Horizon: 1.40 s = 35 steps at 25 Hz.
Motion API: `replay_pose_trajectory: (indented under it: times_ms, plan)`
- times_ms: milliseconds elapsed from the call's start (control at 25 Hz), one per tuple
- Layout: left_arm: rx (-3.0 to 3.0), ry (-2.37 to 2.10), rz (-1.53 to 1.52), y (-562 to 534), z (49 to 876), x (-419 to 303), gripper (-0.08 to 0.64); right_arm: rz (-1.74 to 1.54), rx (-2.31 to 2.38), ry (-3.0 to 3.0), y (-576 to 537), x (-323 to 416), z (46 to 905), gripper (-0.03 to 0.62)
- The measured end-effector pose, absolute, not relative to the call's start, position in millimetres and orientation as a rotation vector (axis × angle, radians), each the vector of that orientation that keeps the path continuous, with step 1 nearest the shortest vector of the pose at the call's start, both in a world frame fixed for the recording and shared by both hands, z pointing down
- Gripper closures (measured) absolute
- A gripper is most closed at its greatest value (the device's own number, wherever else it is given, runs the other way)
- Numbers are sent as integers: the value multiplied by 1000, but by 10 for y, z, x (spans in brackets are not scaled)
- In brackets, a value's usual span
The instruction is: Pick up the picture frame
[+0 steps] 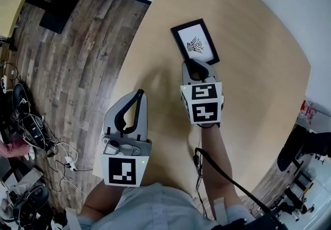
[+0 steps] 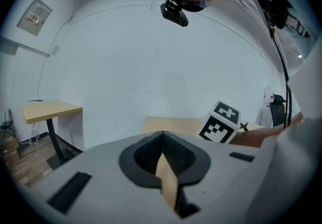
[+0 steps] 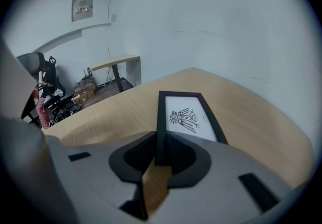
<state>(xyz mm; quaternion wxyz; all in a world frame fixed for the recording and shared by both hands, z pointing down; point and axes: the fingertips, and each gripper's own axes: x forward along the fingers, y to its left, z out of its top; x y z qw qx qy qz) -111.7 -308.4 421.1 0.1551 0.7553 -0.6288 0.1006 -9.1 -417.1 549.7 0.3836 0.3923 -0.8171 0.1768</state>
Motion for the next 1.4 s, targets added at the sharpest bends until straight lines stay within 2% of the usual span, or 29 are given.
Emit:
replay_pose_trajectory:
  times_ms: [440,1160,1400]
  plan:
    - [2238,-1853,221,-3009,3869,-1066,558,344,1130,-2223,-4148,-10,4940,531]
    - [2559,-1948,142,-2604,2794,-630,558,-104,1472,-2586,-3227,476,2744,531]
    - [2631,-1974,-12,-2389,2387,-584,558,-231,1545,-2645,-2656,643,2290,529]
